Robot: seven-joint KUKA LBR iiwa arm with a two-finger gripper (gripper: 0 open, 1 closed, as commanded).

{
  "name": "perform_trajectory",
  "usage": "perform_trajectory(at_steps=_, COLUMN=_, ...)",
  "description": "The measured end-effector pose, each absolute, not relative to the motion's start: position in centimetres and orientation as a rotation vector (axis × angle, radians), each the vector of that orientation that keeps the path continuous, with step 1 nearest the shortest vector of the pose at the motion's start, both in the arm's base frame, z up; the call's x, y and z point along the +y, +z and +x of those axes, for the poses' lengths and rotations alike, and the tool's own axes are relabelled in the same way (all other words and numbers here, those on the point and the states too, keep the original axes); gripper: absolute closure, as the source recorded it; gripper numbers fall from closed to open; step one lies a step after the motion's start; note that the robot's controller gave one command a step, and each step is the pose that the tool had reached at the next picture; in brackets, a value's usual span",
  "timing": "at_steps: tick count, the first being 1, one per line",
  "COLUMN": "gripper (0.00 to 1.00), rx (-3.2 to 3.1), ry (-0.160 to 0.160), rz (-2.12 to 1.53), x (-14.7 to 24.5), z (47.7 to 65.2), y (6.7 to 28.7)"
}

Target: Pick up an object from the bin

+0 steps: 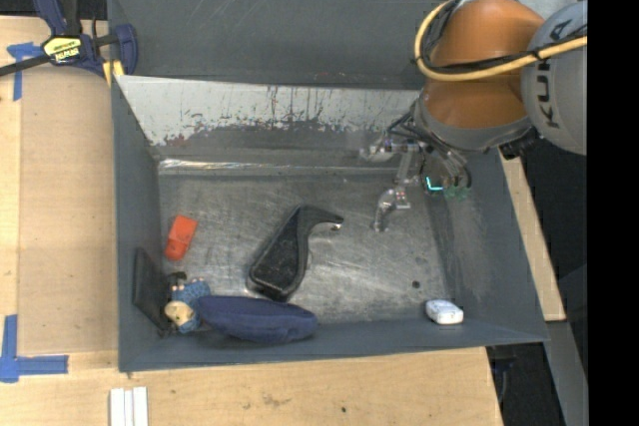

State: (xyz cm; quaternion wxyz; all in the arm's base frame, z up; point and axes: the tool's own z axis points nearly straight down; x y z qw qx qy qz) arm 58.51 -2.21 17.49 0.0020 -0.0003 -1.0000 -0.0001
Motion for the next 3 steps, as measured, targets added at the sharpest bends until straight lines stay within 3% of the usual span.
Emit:
perform_trajectory(at_steps=1, gripper=0.0, rx=-3.15, ry=0.003, rz=-0.009, x=4.7, z=59.2, y=7.2)
perform_trajectory(at_steps=2, gripper=1.0, rx=-3.168, ry=0.0, rz=-0.01, x=4.6, z=59.7, y=7.9)
perform_trajectory(at_steps=3, gripper=1.0, rx=-3.134, ry=0.005, rz=0.316, x=0.3, z=60.4, y=24.4)
